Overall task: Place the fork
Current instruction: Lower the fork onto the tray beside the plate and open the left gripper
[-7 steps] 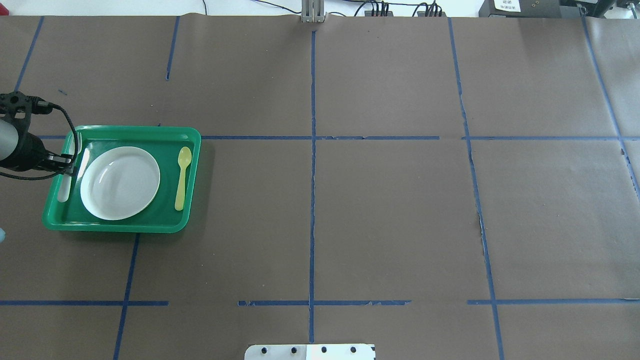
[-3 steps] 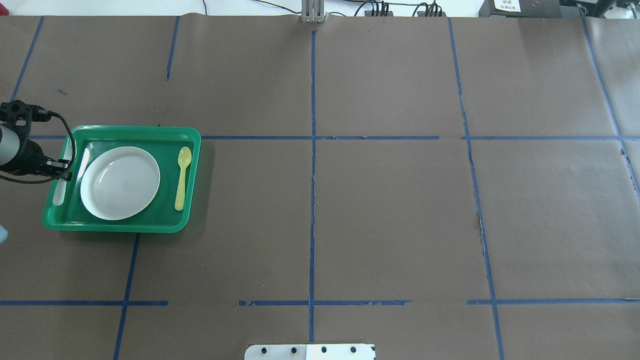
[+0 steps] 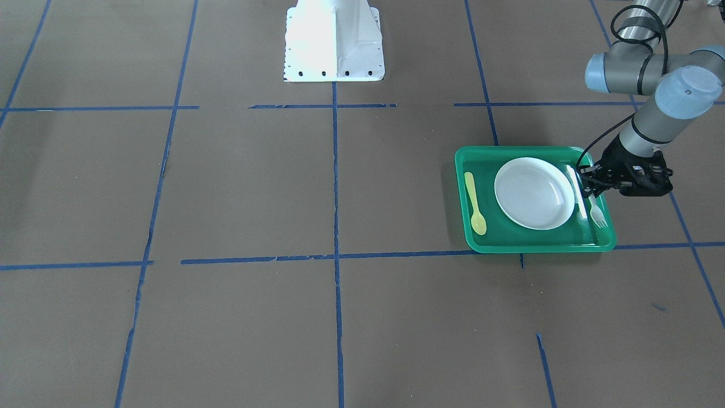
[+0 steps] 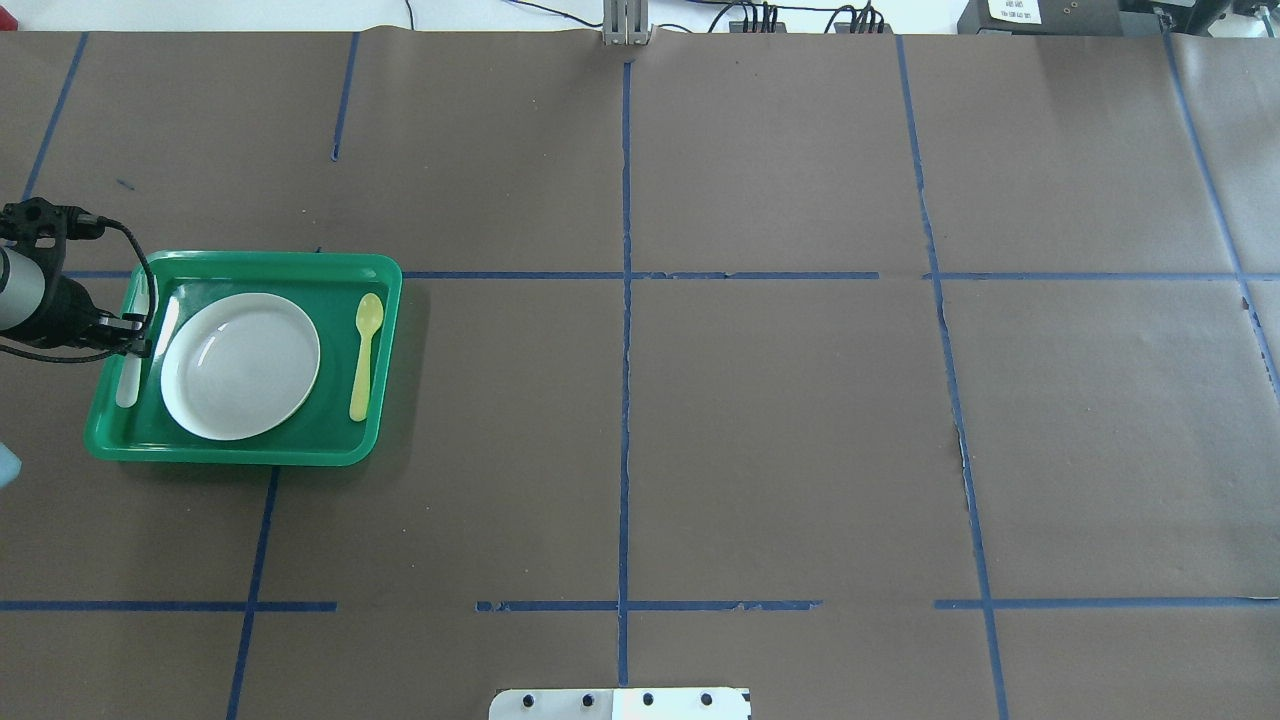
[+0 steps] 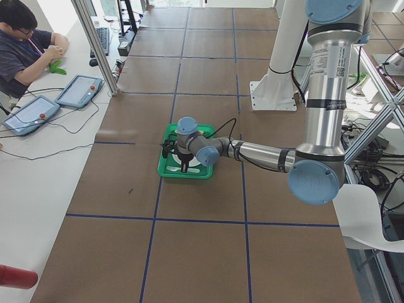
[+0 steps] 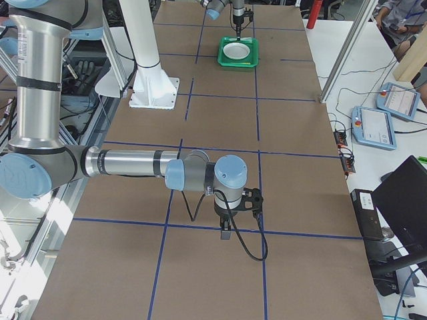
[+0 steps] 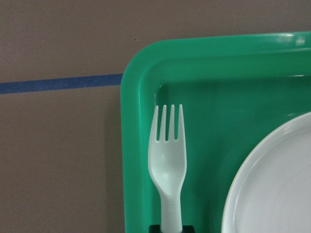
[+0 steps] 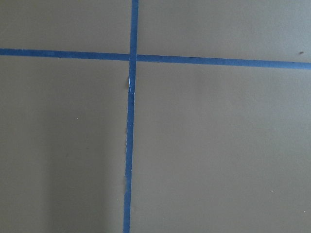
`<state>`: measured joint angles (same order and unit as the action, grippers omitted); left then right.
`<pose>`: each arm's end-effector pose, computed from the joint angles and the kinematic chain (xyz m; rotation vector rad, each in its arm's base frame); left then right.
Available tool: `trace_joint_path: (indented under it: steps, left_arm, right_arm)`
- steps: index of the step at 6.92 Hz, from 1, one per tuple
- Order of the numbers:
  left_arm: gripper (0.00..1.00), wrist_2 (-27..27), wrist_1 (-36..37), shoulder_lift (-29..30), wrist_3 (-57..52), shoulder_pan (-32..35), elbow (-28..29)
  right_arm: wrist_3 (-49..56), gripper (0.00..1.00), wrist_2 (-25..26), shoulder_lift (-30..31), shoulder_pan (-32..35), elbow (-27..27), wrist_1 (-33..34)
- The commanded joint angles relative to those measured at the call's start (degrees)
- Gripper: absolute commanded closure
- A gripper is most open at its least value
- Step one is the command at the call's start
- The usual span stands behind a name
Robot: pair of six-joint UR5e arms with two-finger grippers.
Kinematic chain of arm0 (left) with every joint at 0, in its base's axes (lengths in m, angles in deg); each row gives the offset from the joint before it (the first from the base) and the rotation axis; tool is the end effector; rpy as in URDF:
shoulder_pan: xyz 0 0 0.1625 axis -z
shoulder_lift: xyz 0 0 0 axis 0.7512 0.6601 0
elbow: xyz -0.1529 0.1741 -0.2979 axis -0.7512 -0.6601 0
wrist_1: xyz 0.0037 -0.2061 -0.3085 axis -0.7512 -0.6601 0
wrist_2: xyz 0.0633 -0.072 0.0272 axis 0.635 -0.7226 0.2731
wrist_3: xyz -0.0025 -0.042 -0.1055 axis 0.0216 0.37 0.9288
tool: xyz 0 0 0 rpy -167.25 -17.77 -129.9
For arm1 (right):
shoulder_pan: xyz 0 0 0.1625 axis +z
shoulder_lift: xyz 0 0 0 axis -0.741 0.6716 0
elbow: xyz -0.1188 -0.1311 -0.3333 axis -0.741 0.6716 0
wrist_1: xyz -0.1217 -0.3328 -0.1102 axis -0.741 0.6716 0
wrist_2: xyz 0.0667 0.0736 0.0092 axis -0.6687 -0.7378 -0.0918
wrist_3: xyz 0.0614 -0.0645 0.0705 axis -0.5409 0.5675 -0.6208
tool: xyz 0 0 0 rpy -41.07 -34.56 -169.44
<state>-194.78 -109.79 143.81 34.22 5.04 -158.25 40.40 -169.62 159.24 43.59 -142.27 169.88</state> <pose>0.2308 -0.4440 0.5304 0.1229 0.7837 -0.0157 0.0684 -0.3946 0.6156 0.0042 -0.7169 -0.0248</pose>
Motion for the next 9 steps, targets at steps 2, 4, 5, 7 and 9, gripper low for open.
trace_joint_path:
  steps: [2,4,5,7,9]
  left_arm:
    - [1.0,-0.2,-0.2,0.7,2.2,0.0,0.5]
    - [1.0,-0.5,-0.2,0.7,2.2,-0.1,0.9]
    - [1.0,-0.6,-0.2,0.7,2.0,-0.6,1.5]
    - [1.0,-1.8,-0.2,0.7,1.7,-0.7,1.6]
    - [1.0,-2.6,-0.2,0.7,1.6,-0.9,1.5]
  right_arm:
    - [-0.1,0.0,0.0,0.0,0.0,0.0,0.0]
    - [0.0,0.0,0.0,0.0,0.0,0.0,0.0]
    - [0.0,0.0,0.0,0.0,0.0,0.0,0.0]
    - [0.0,0.0,0.0,0.0,0.0,0.0,0.0]
    - [0.0,0.0,0.0,0.0,0.0,0.0,0.0]
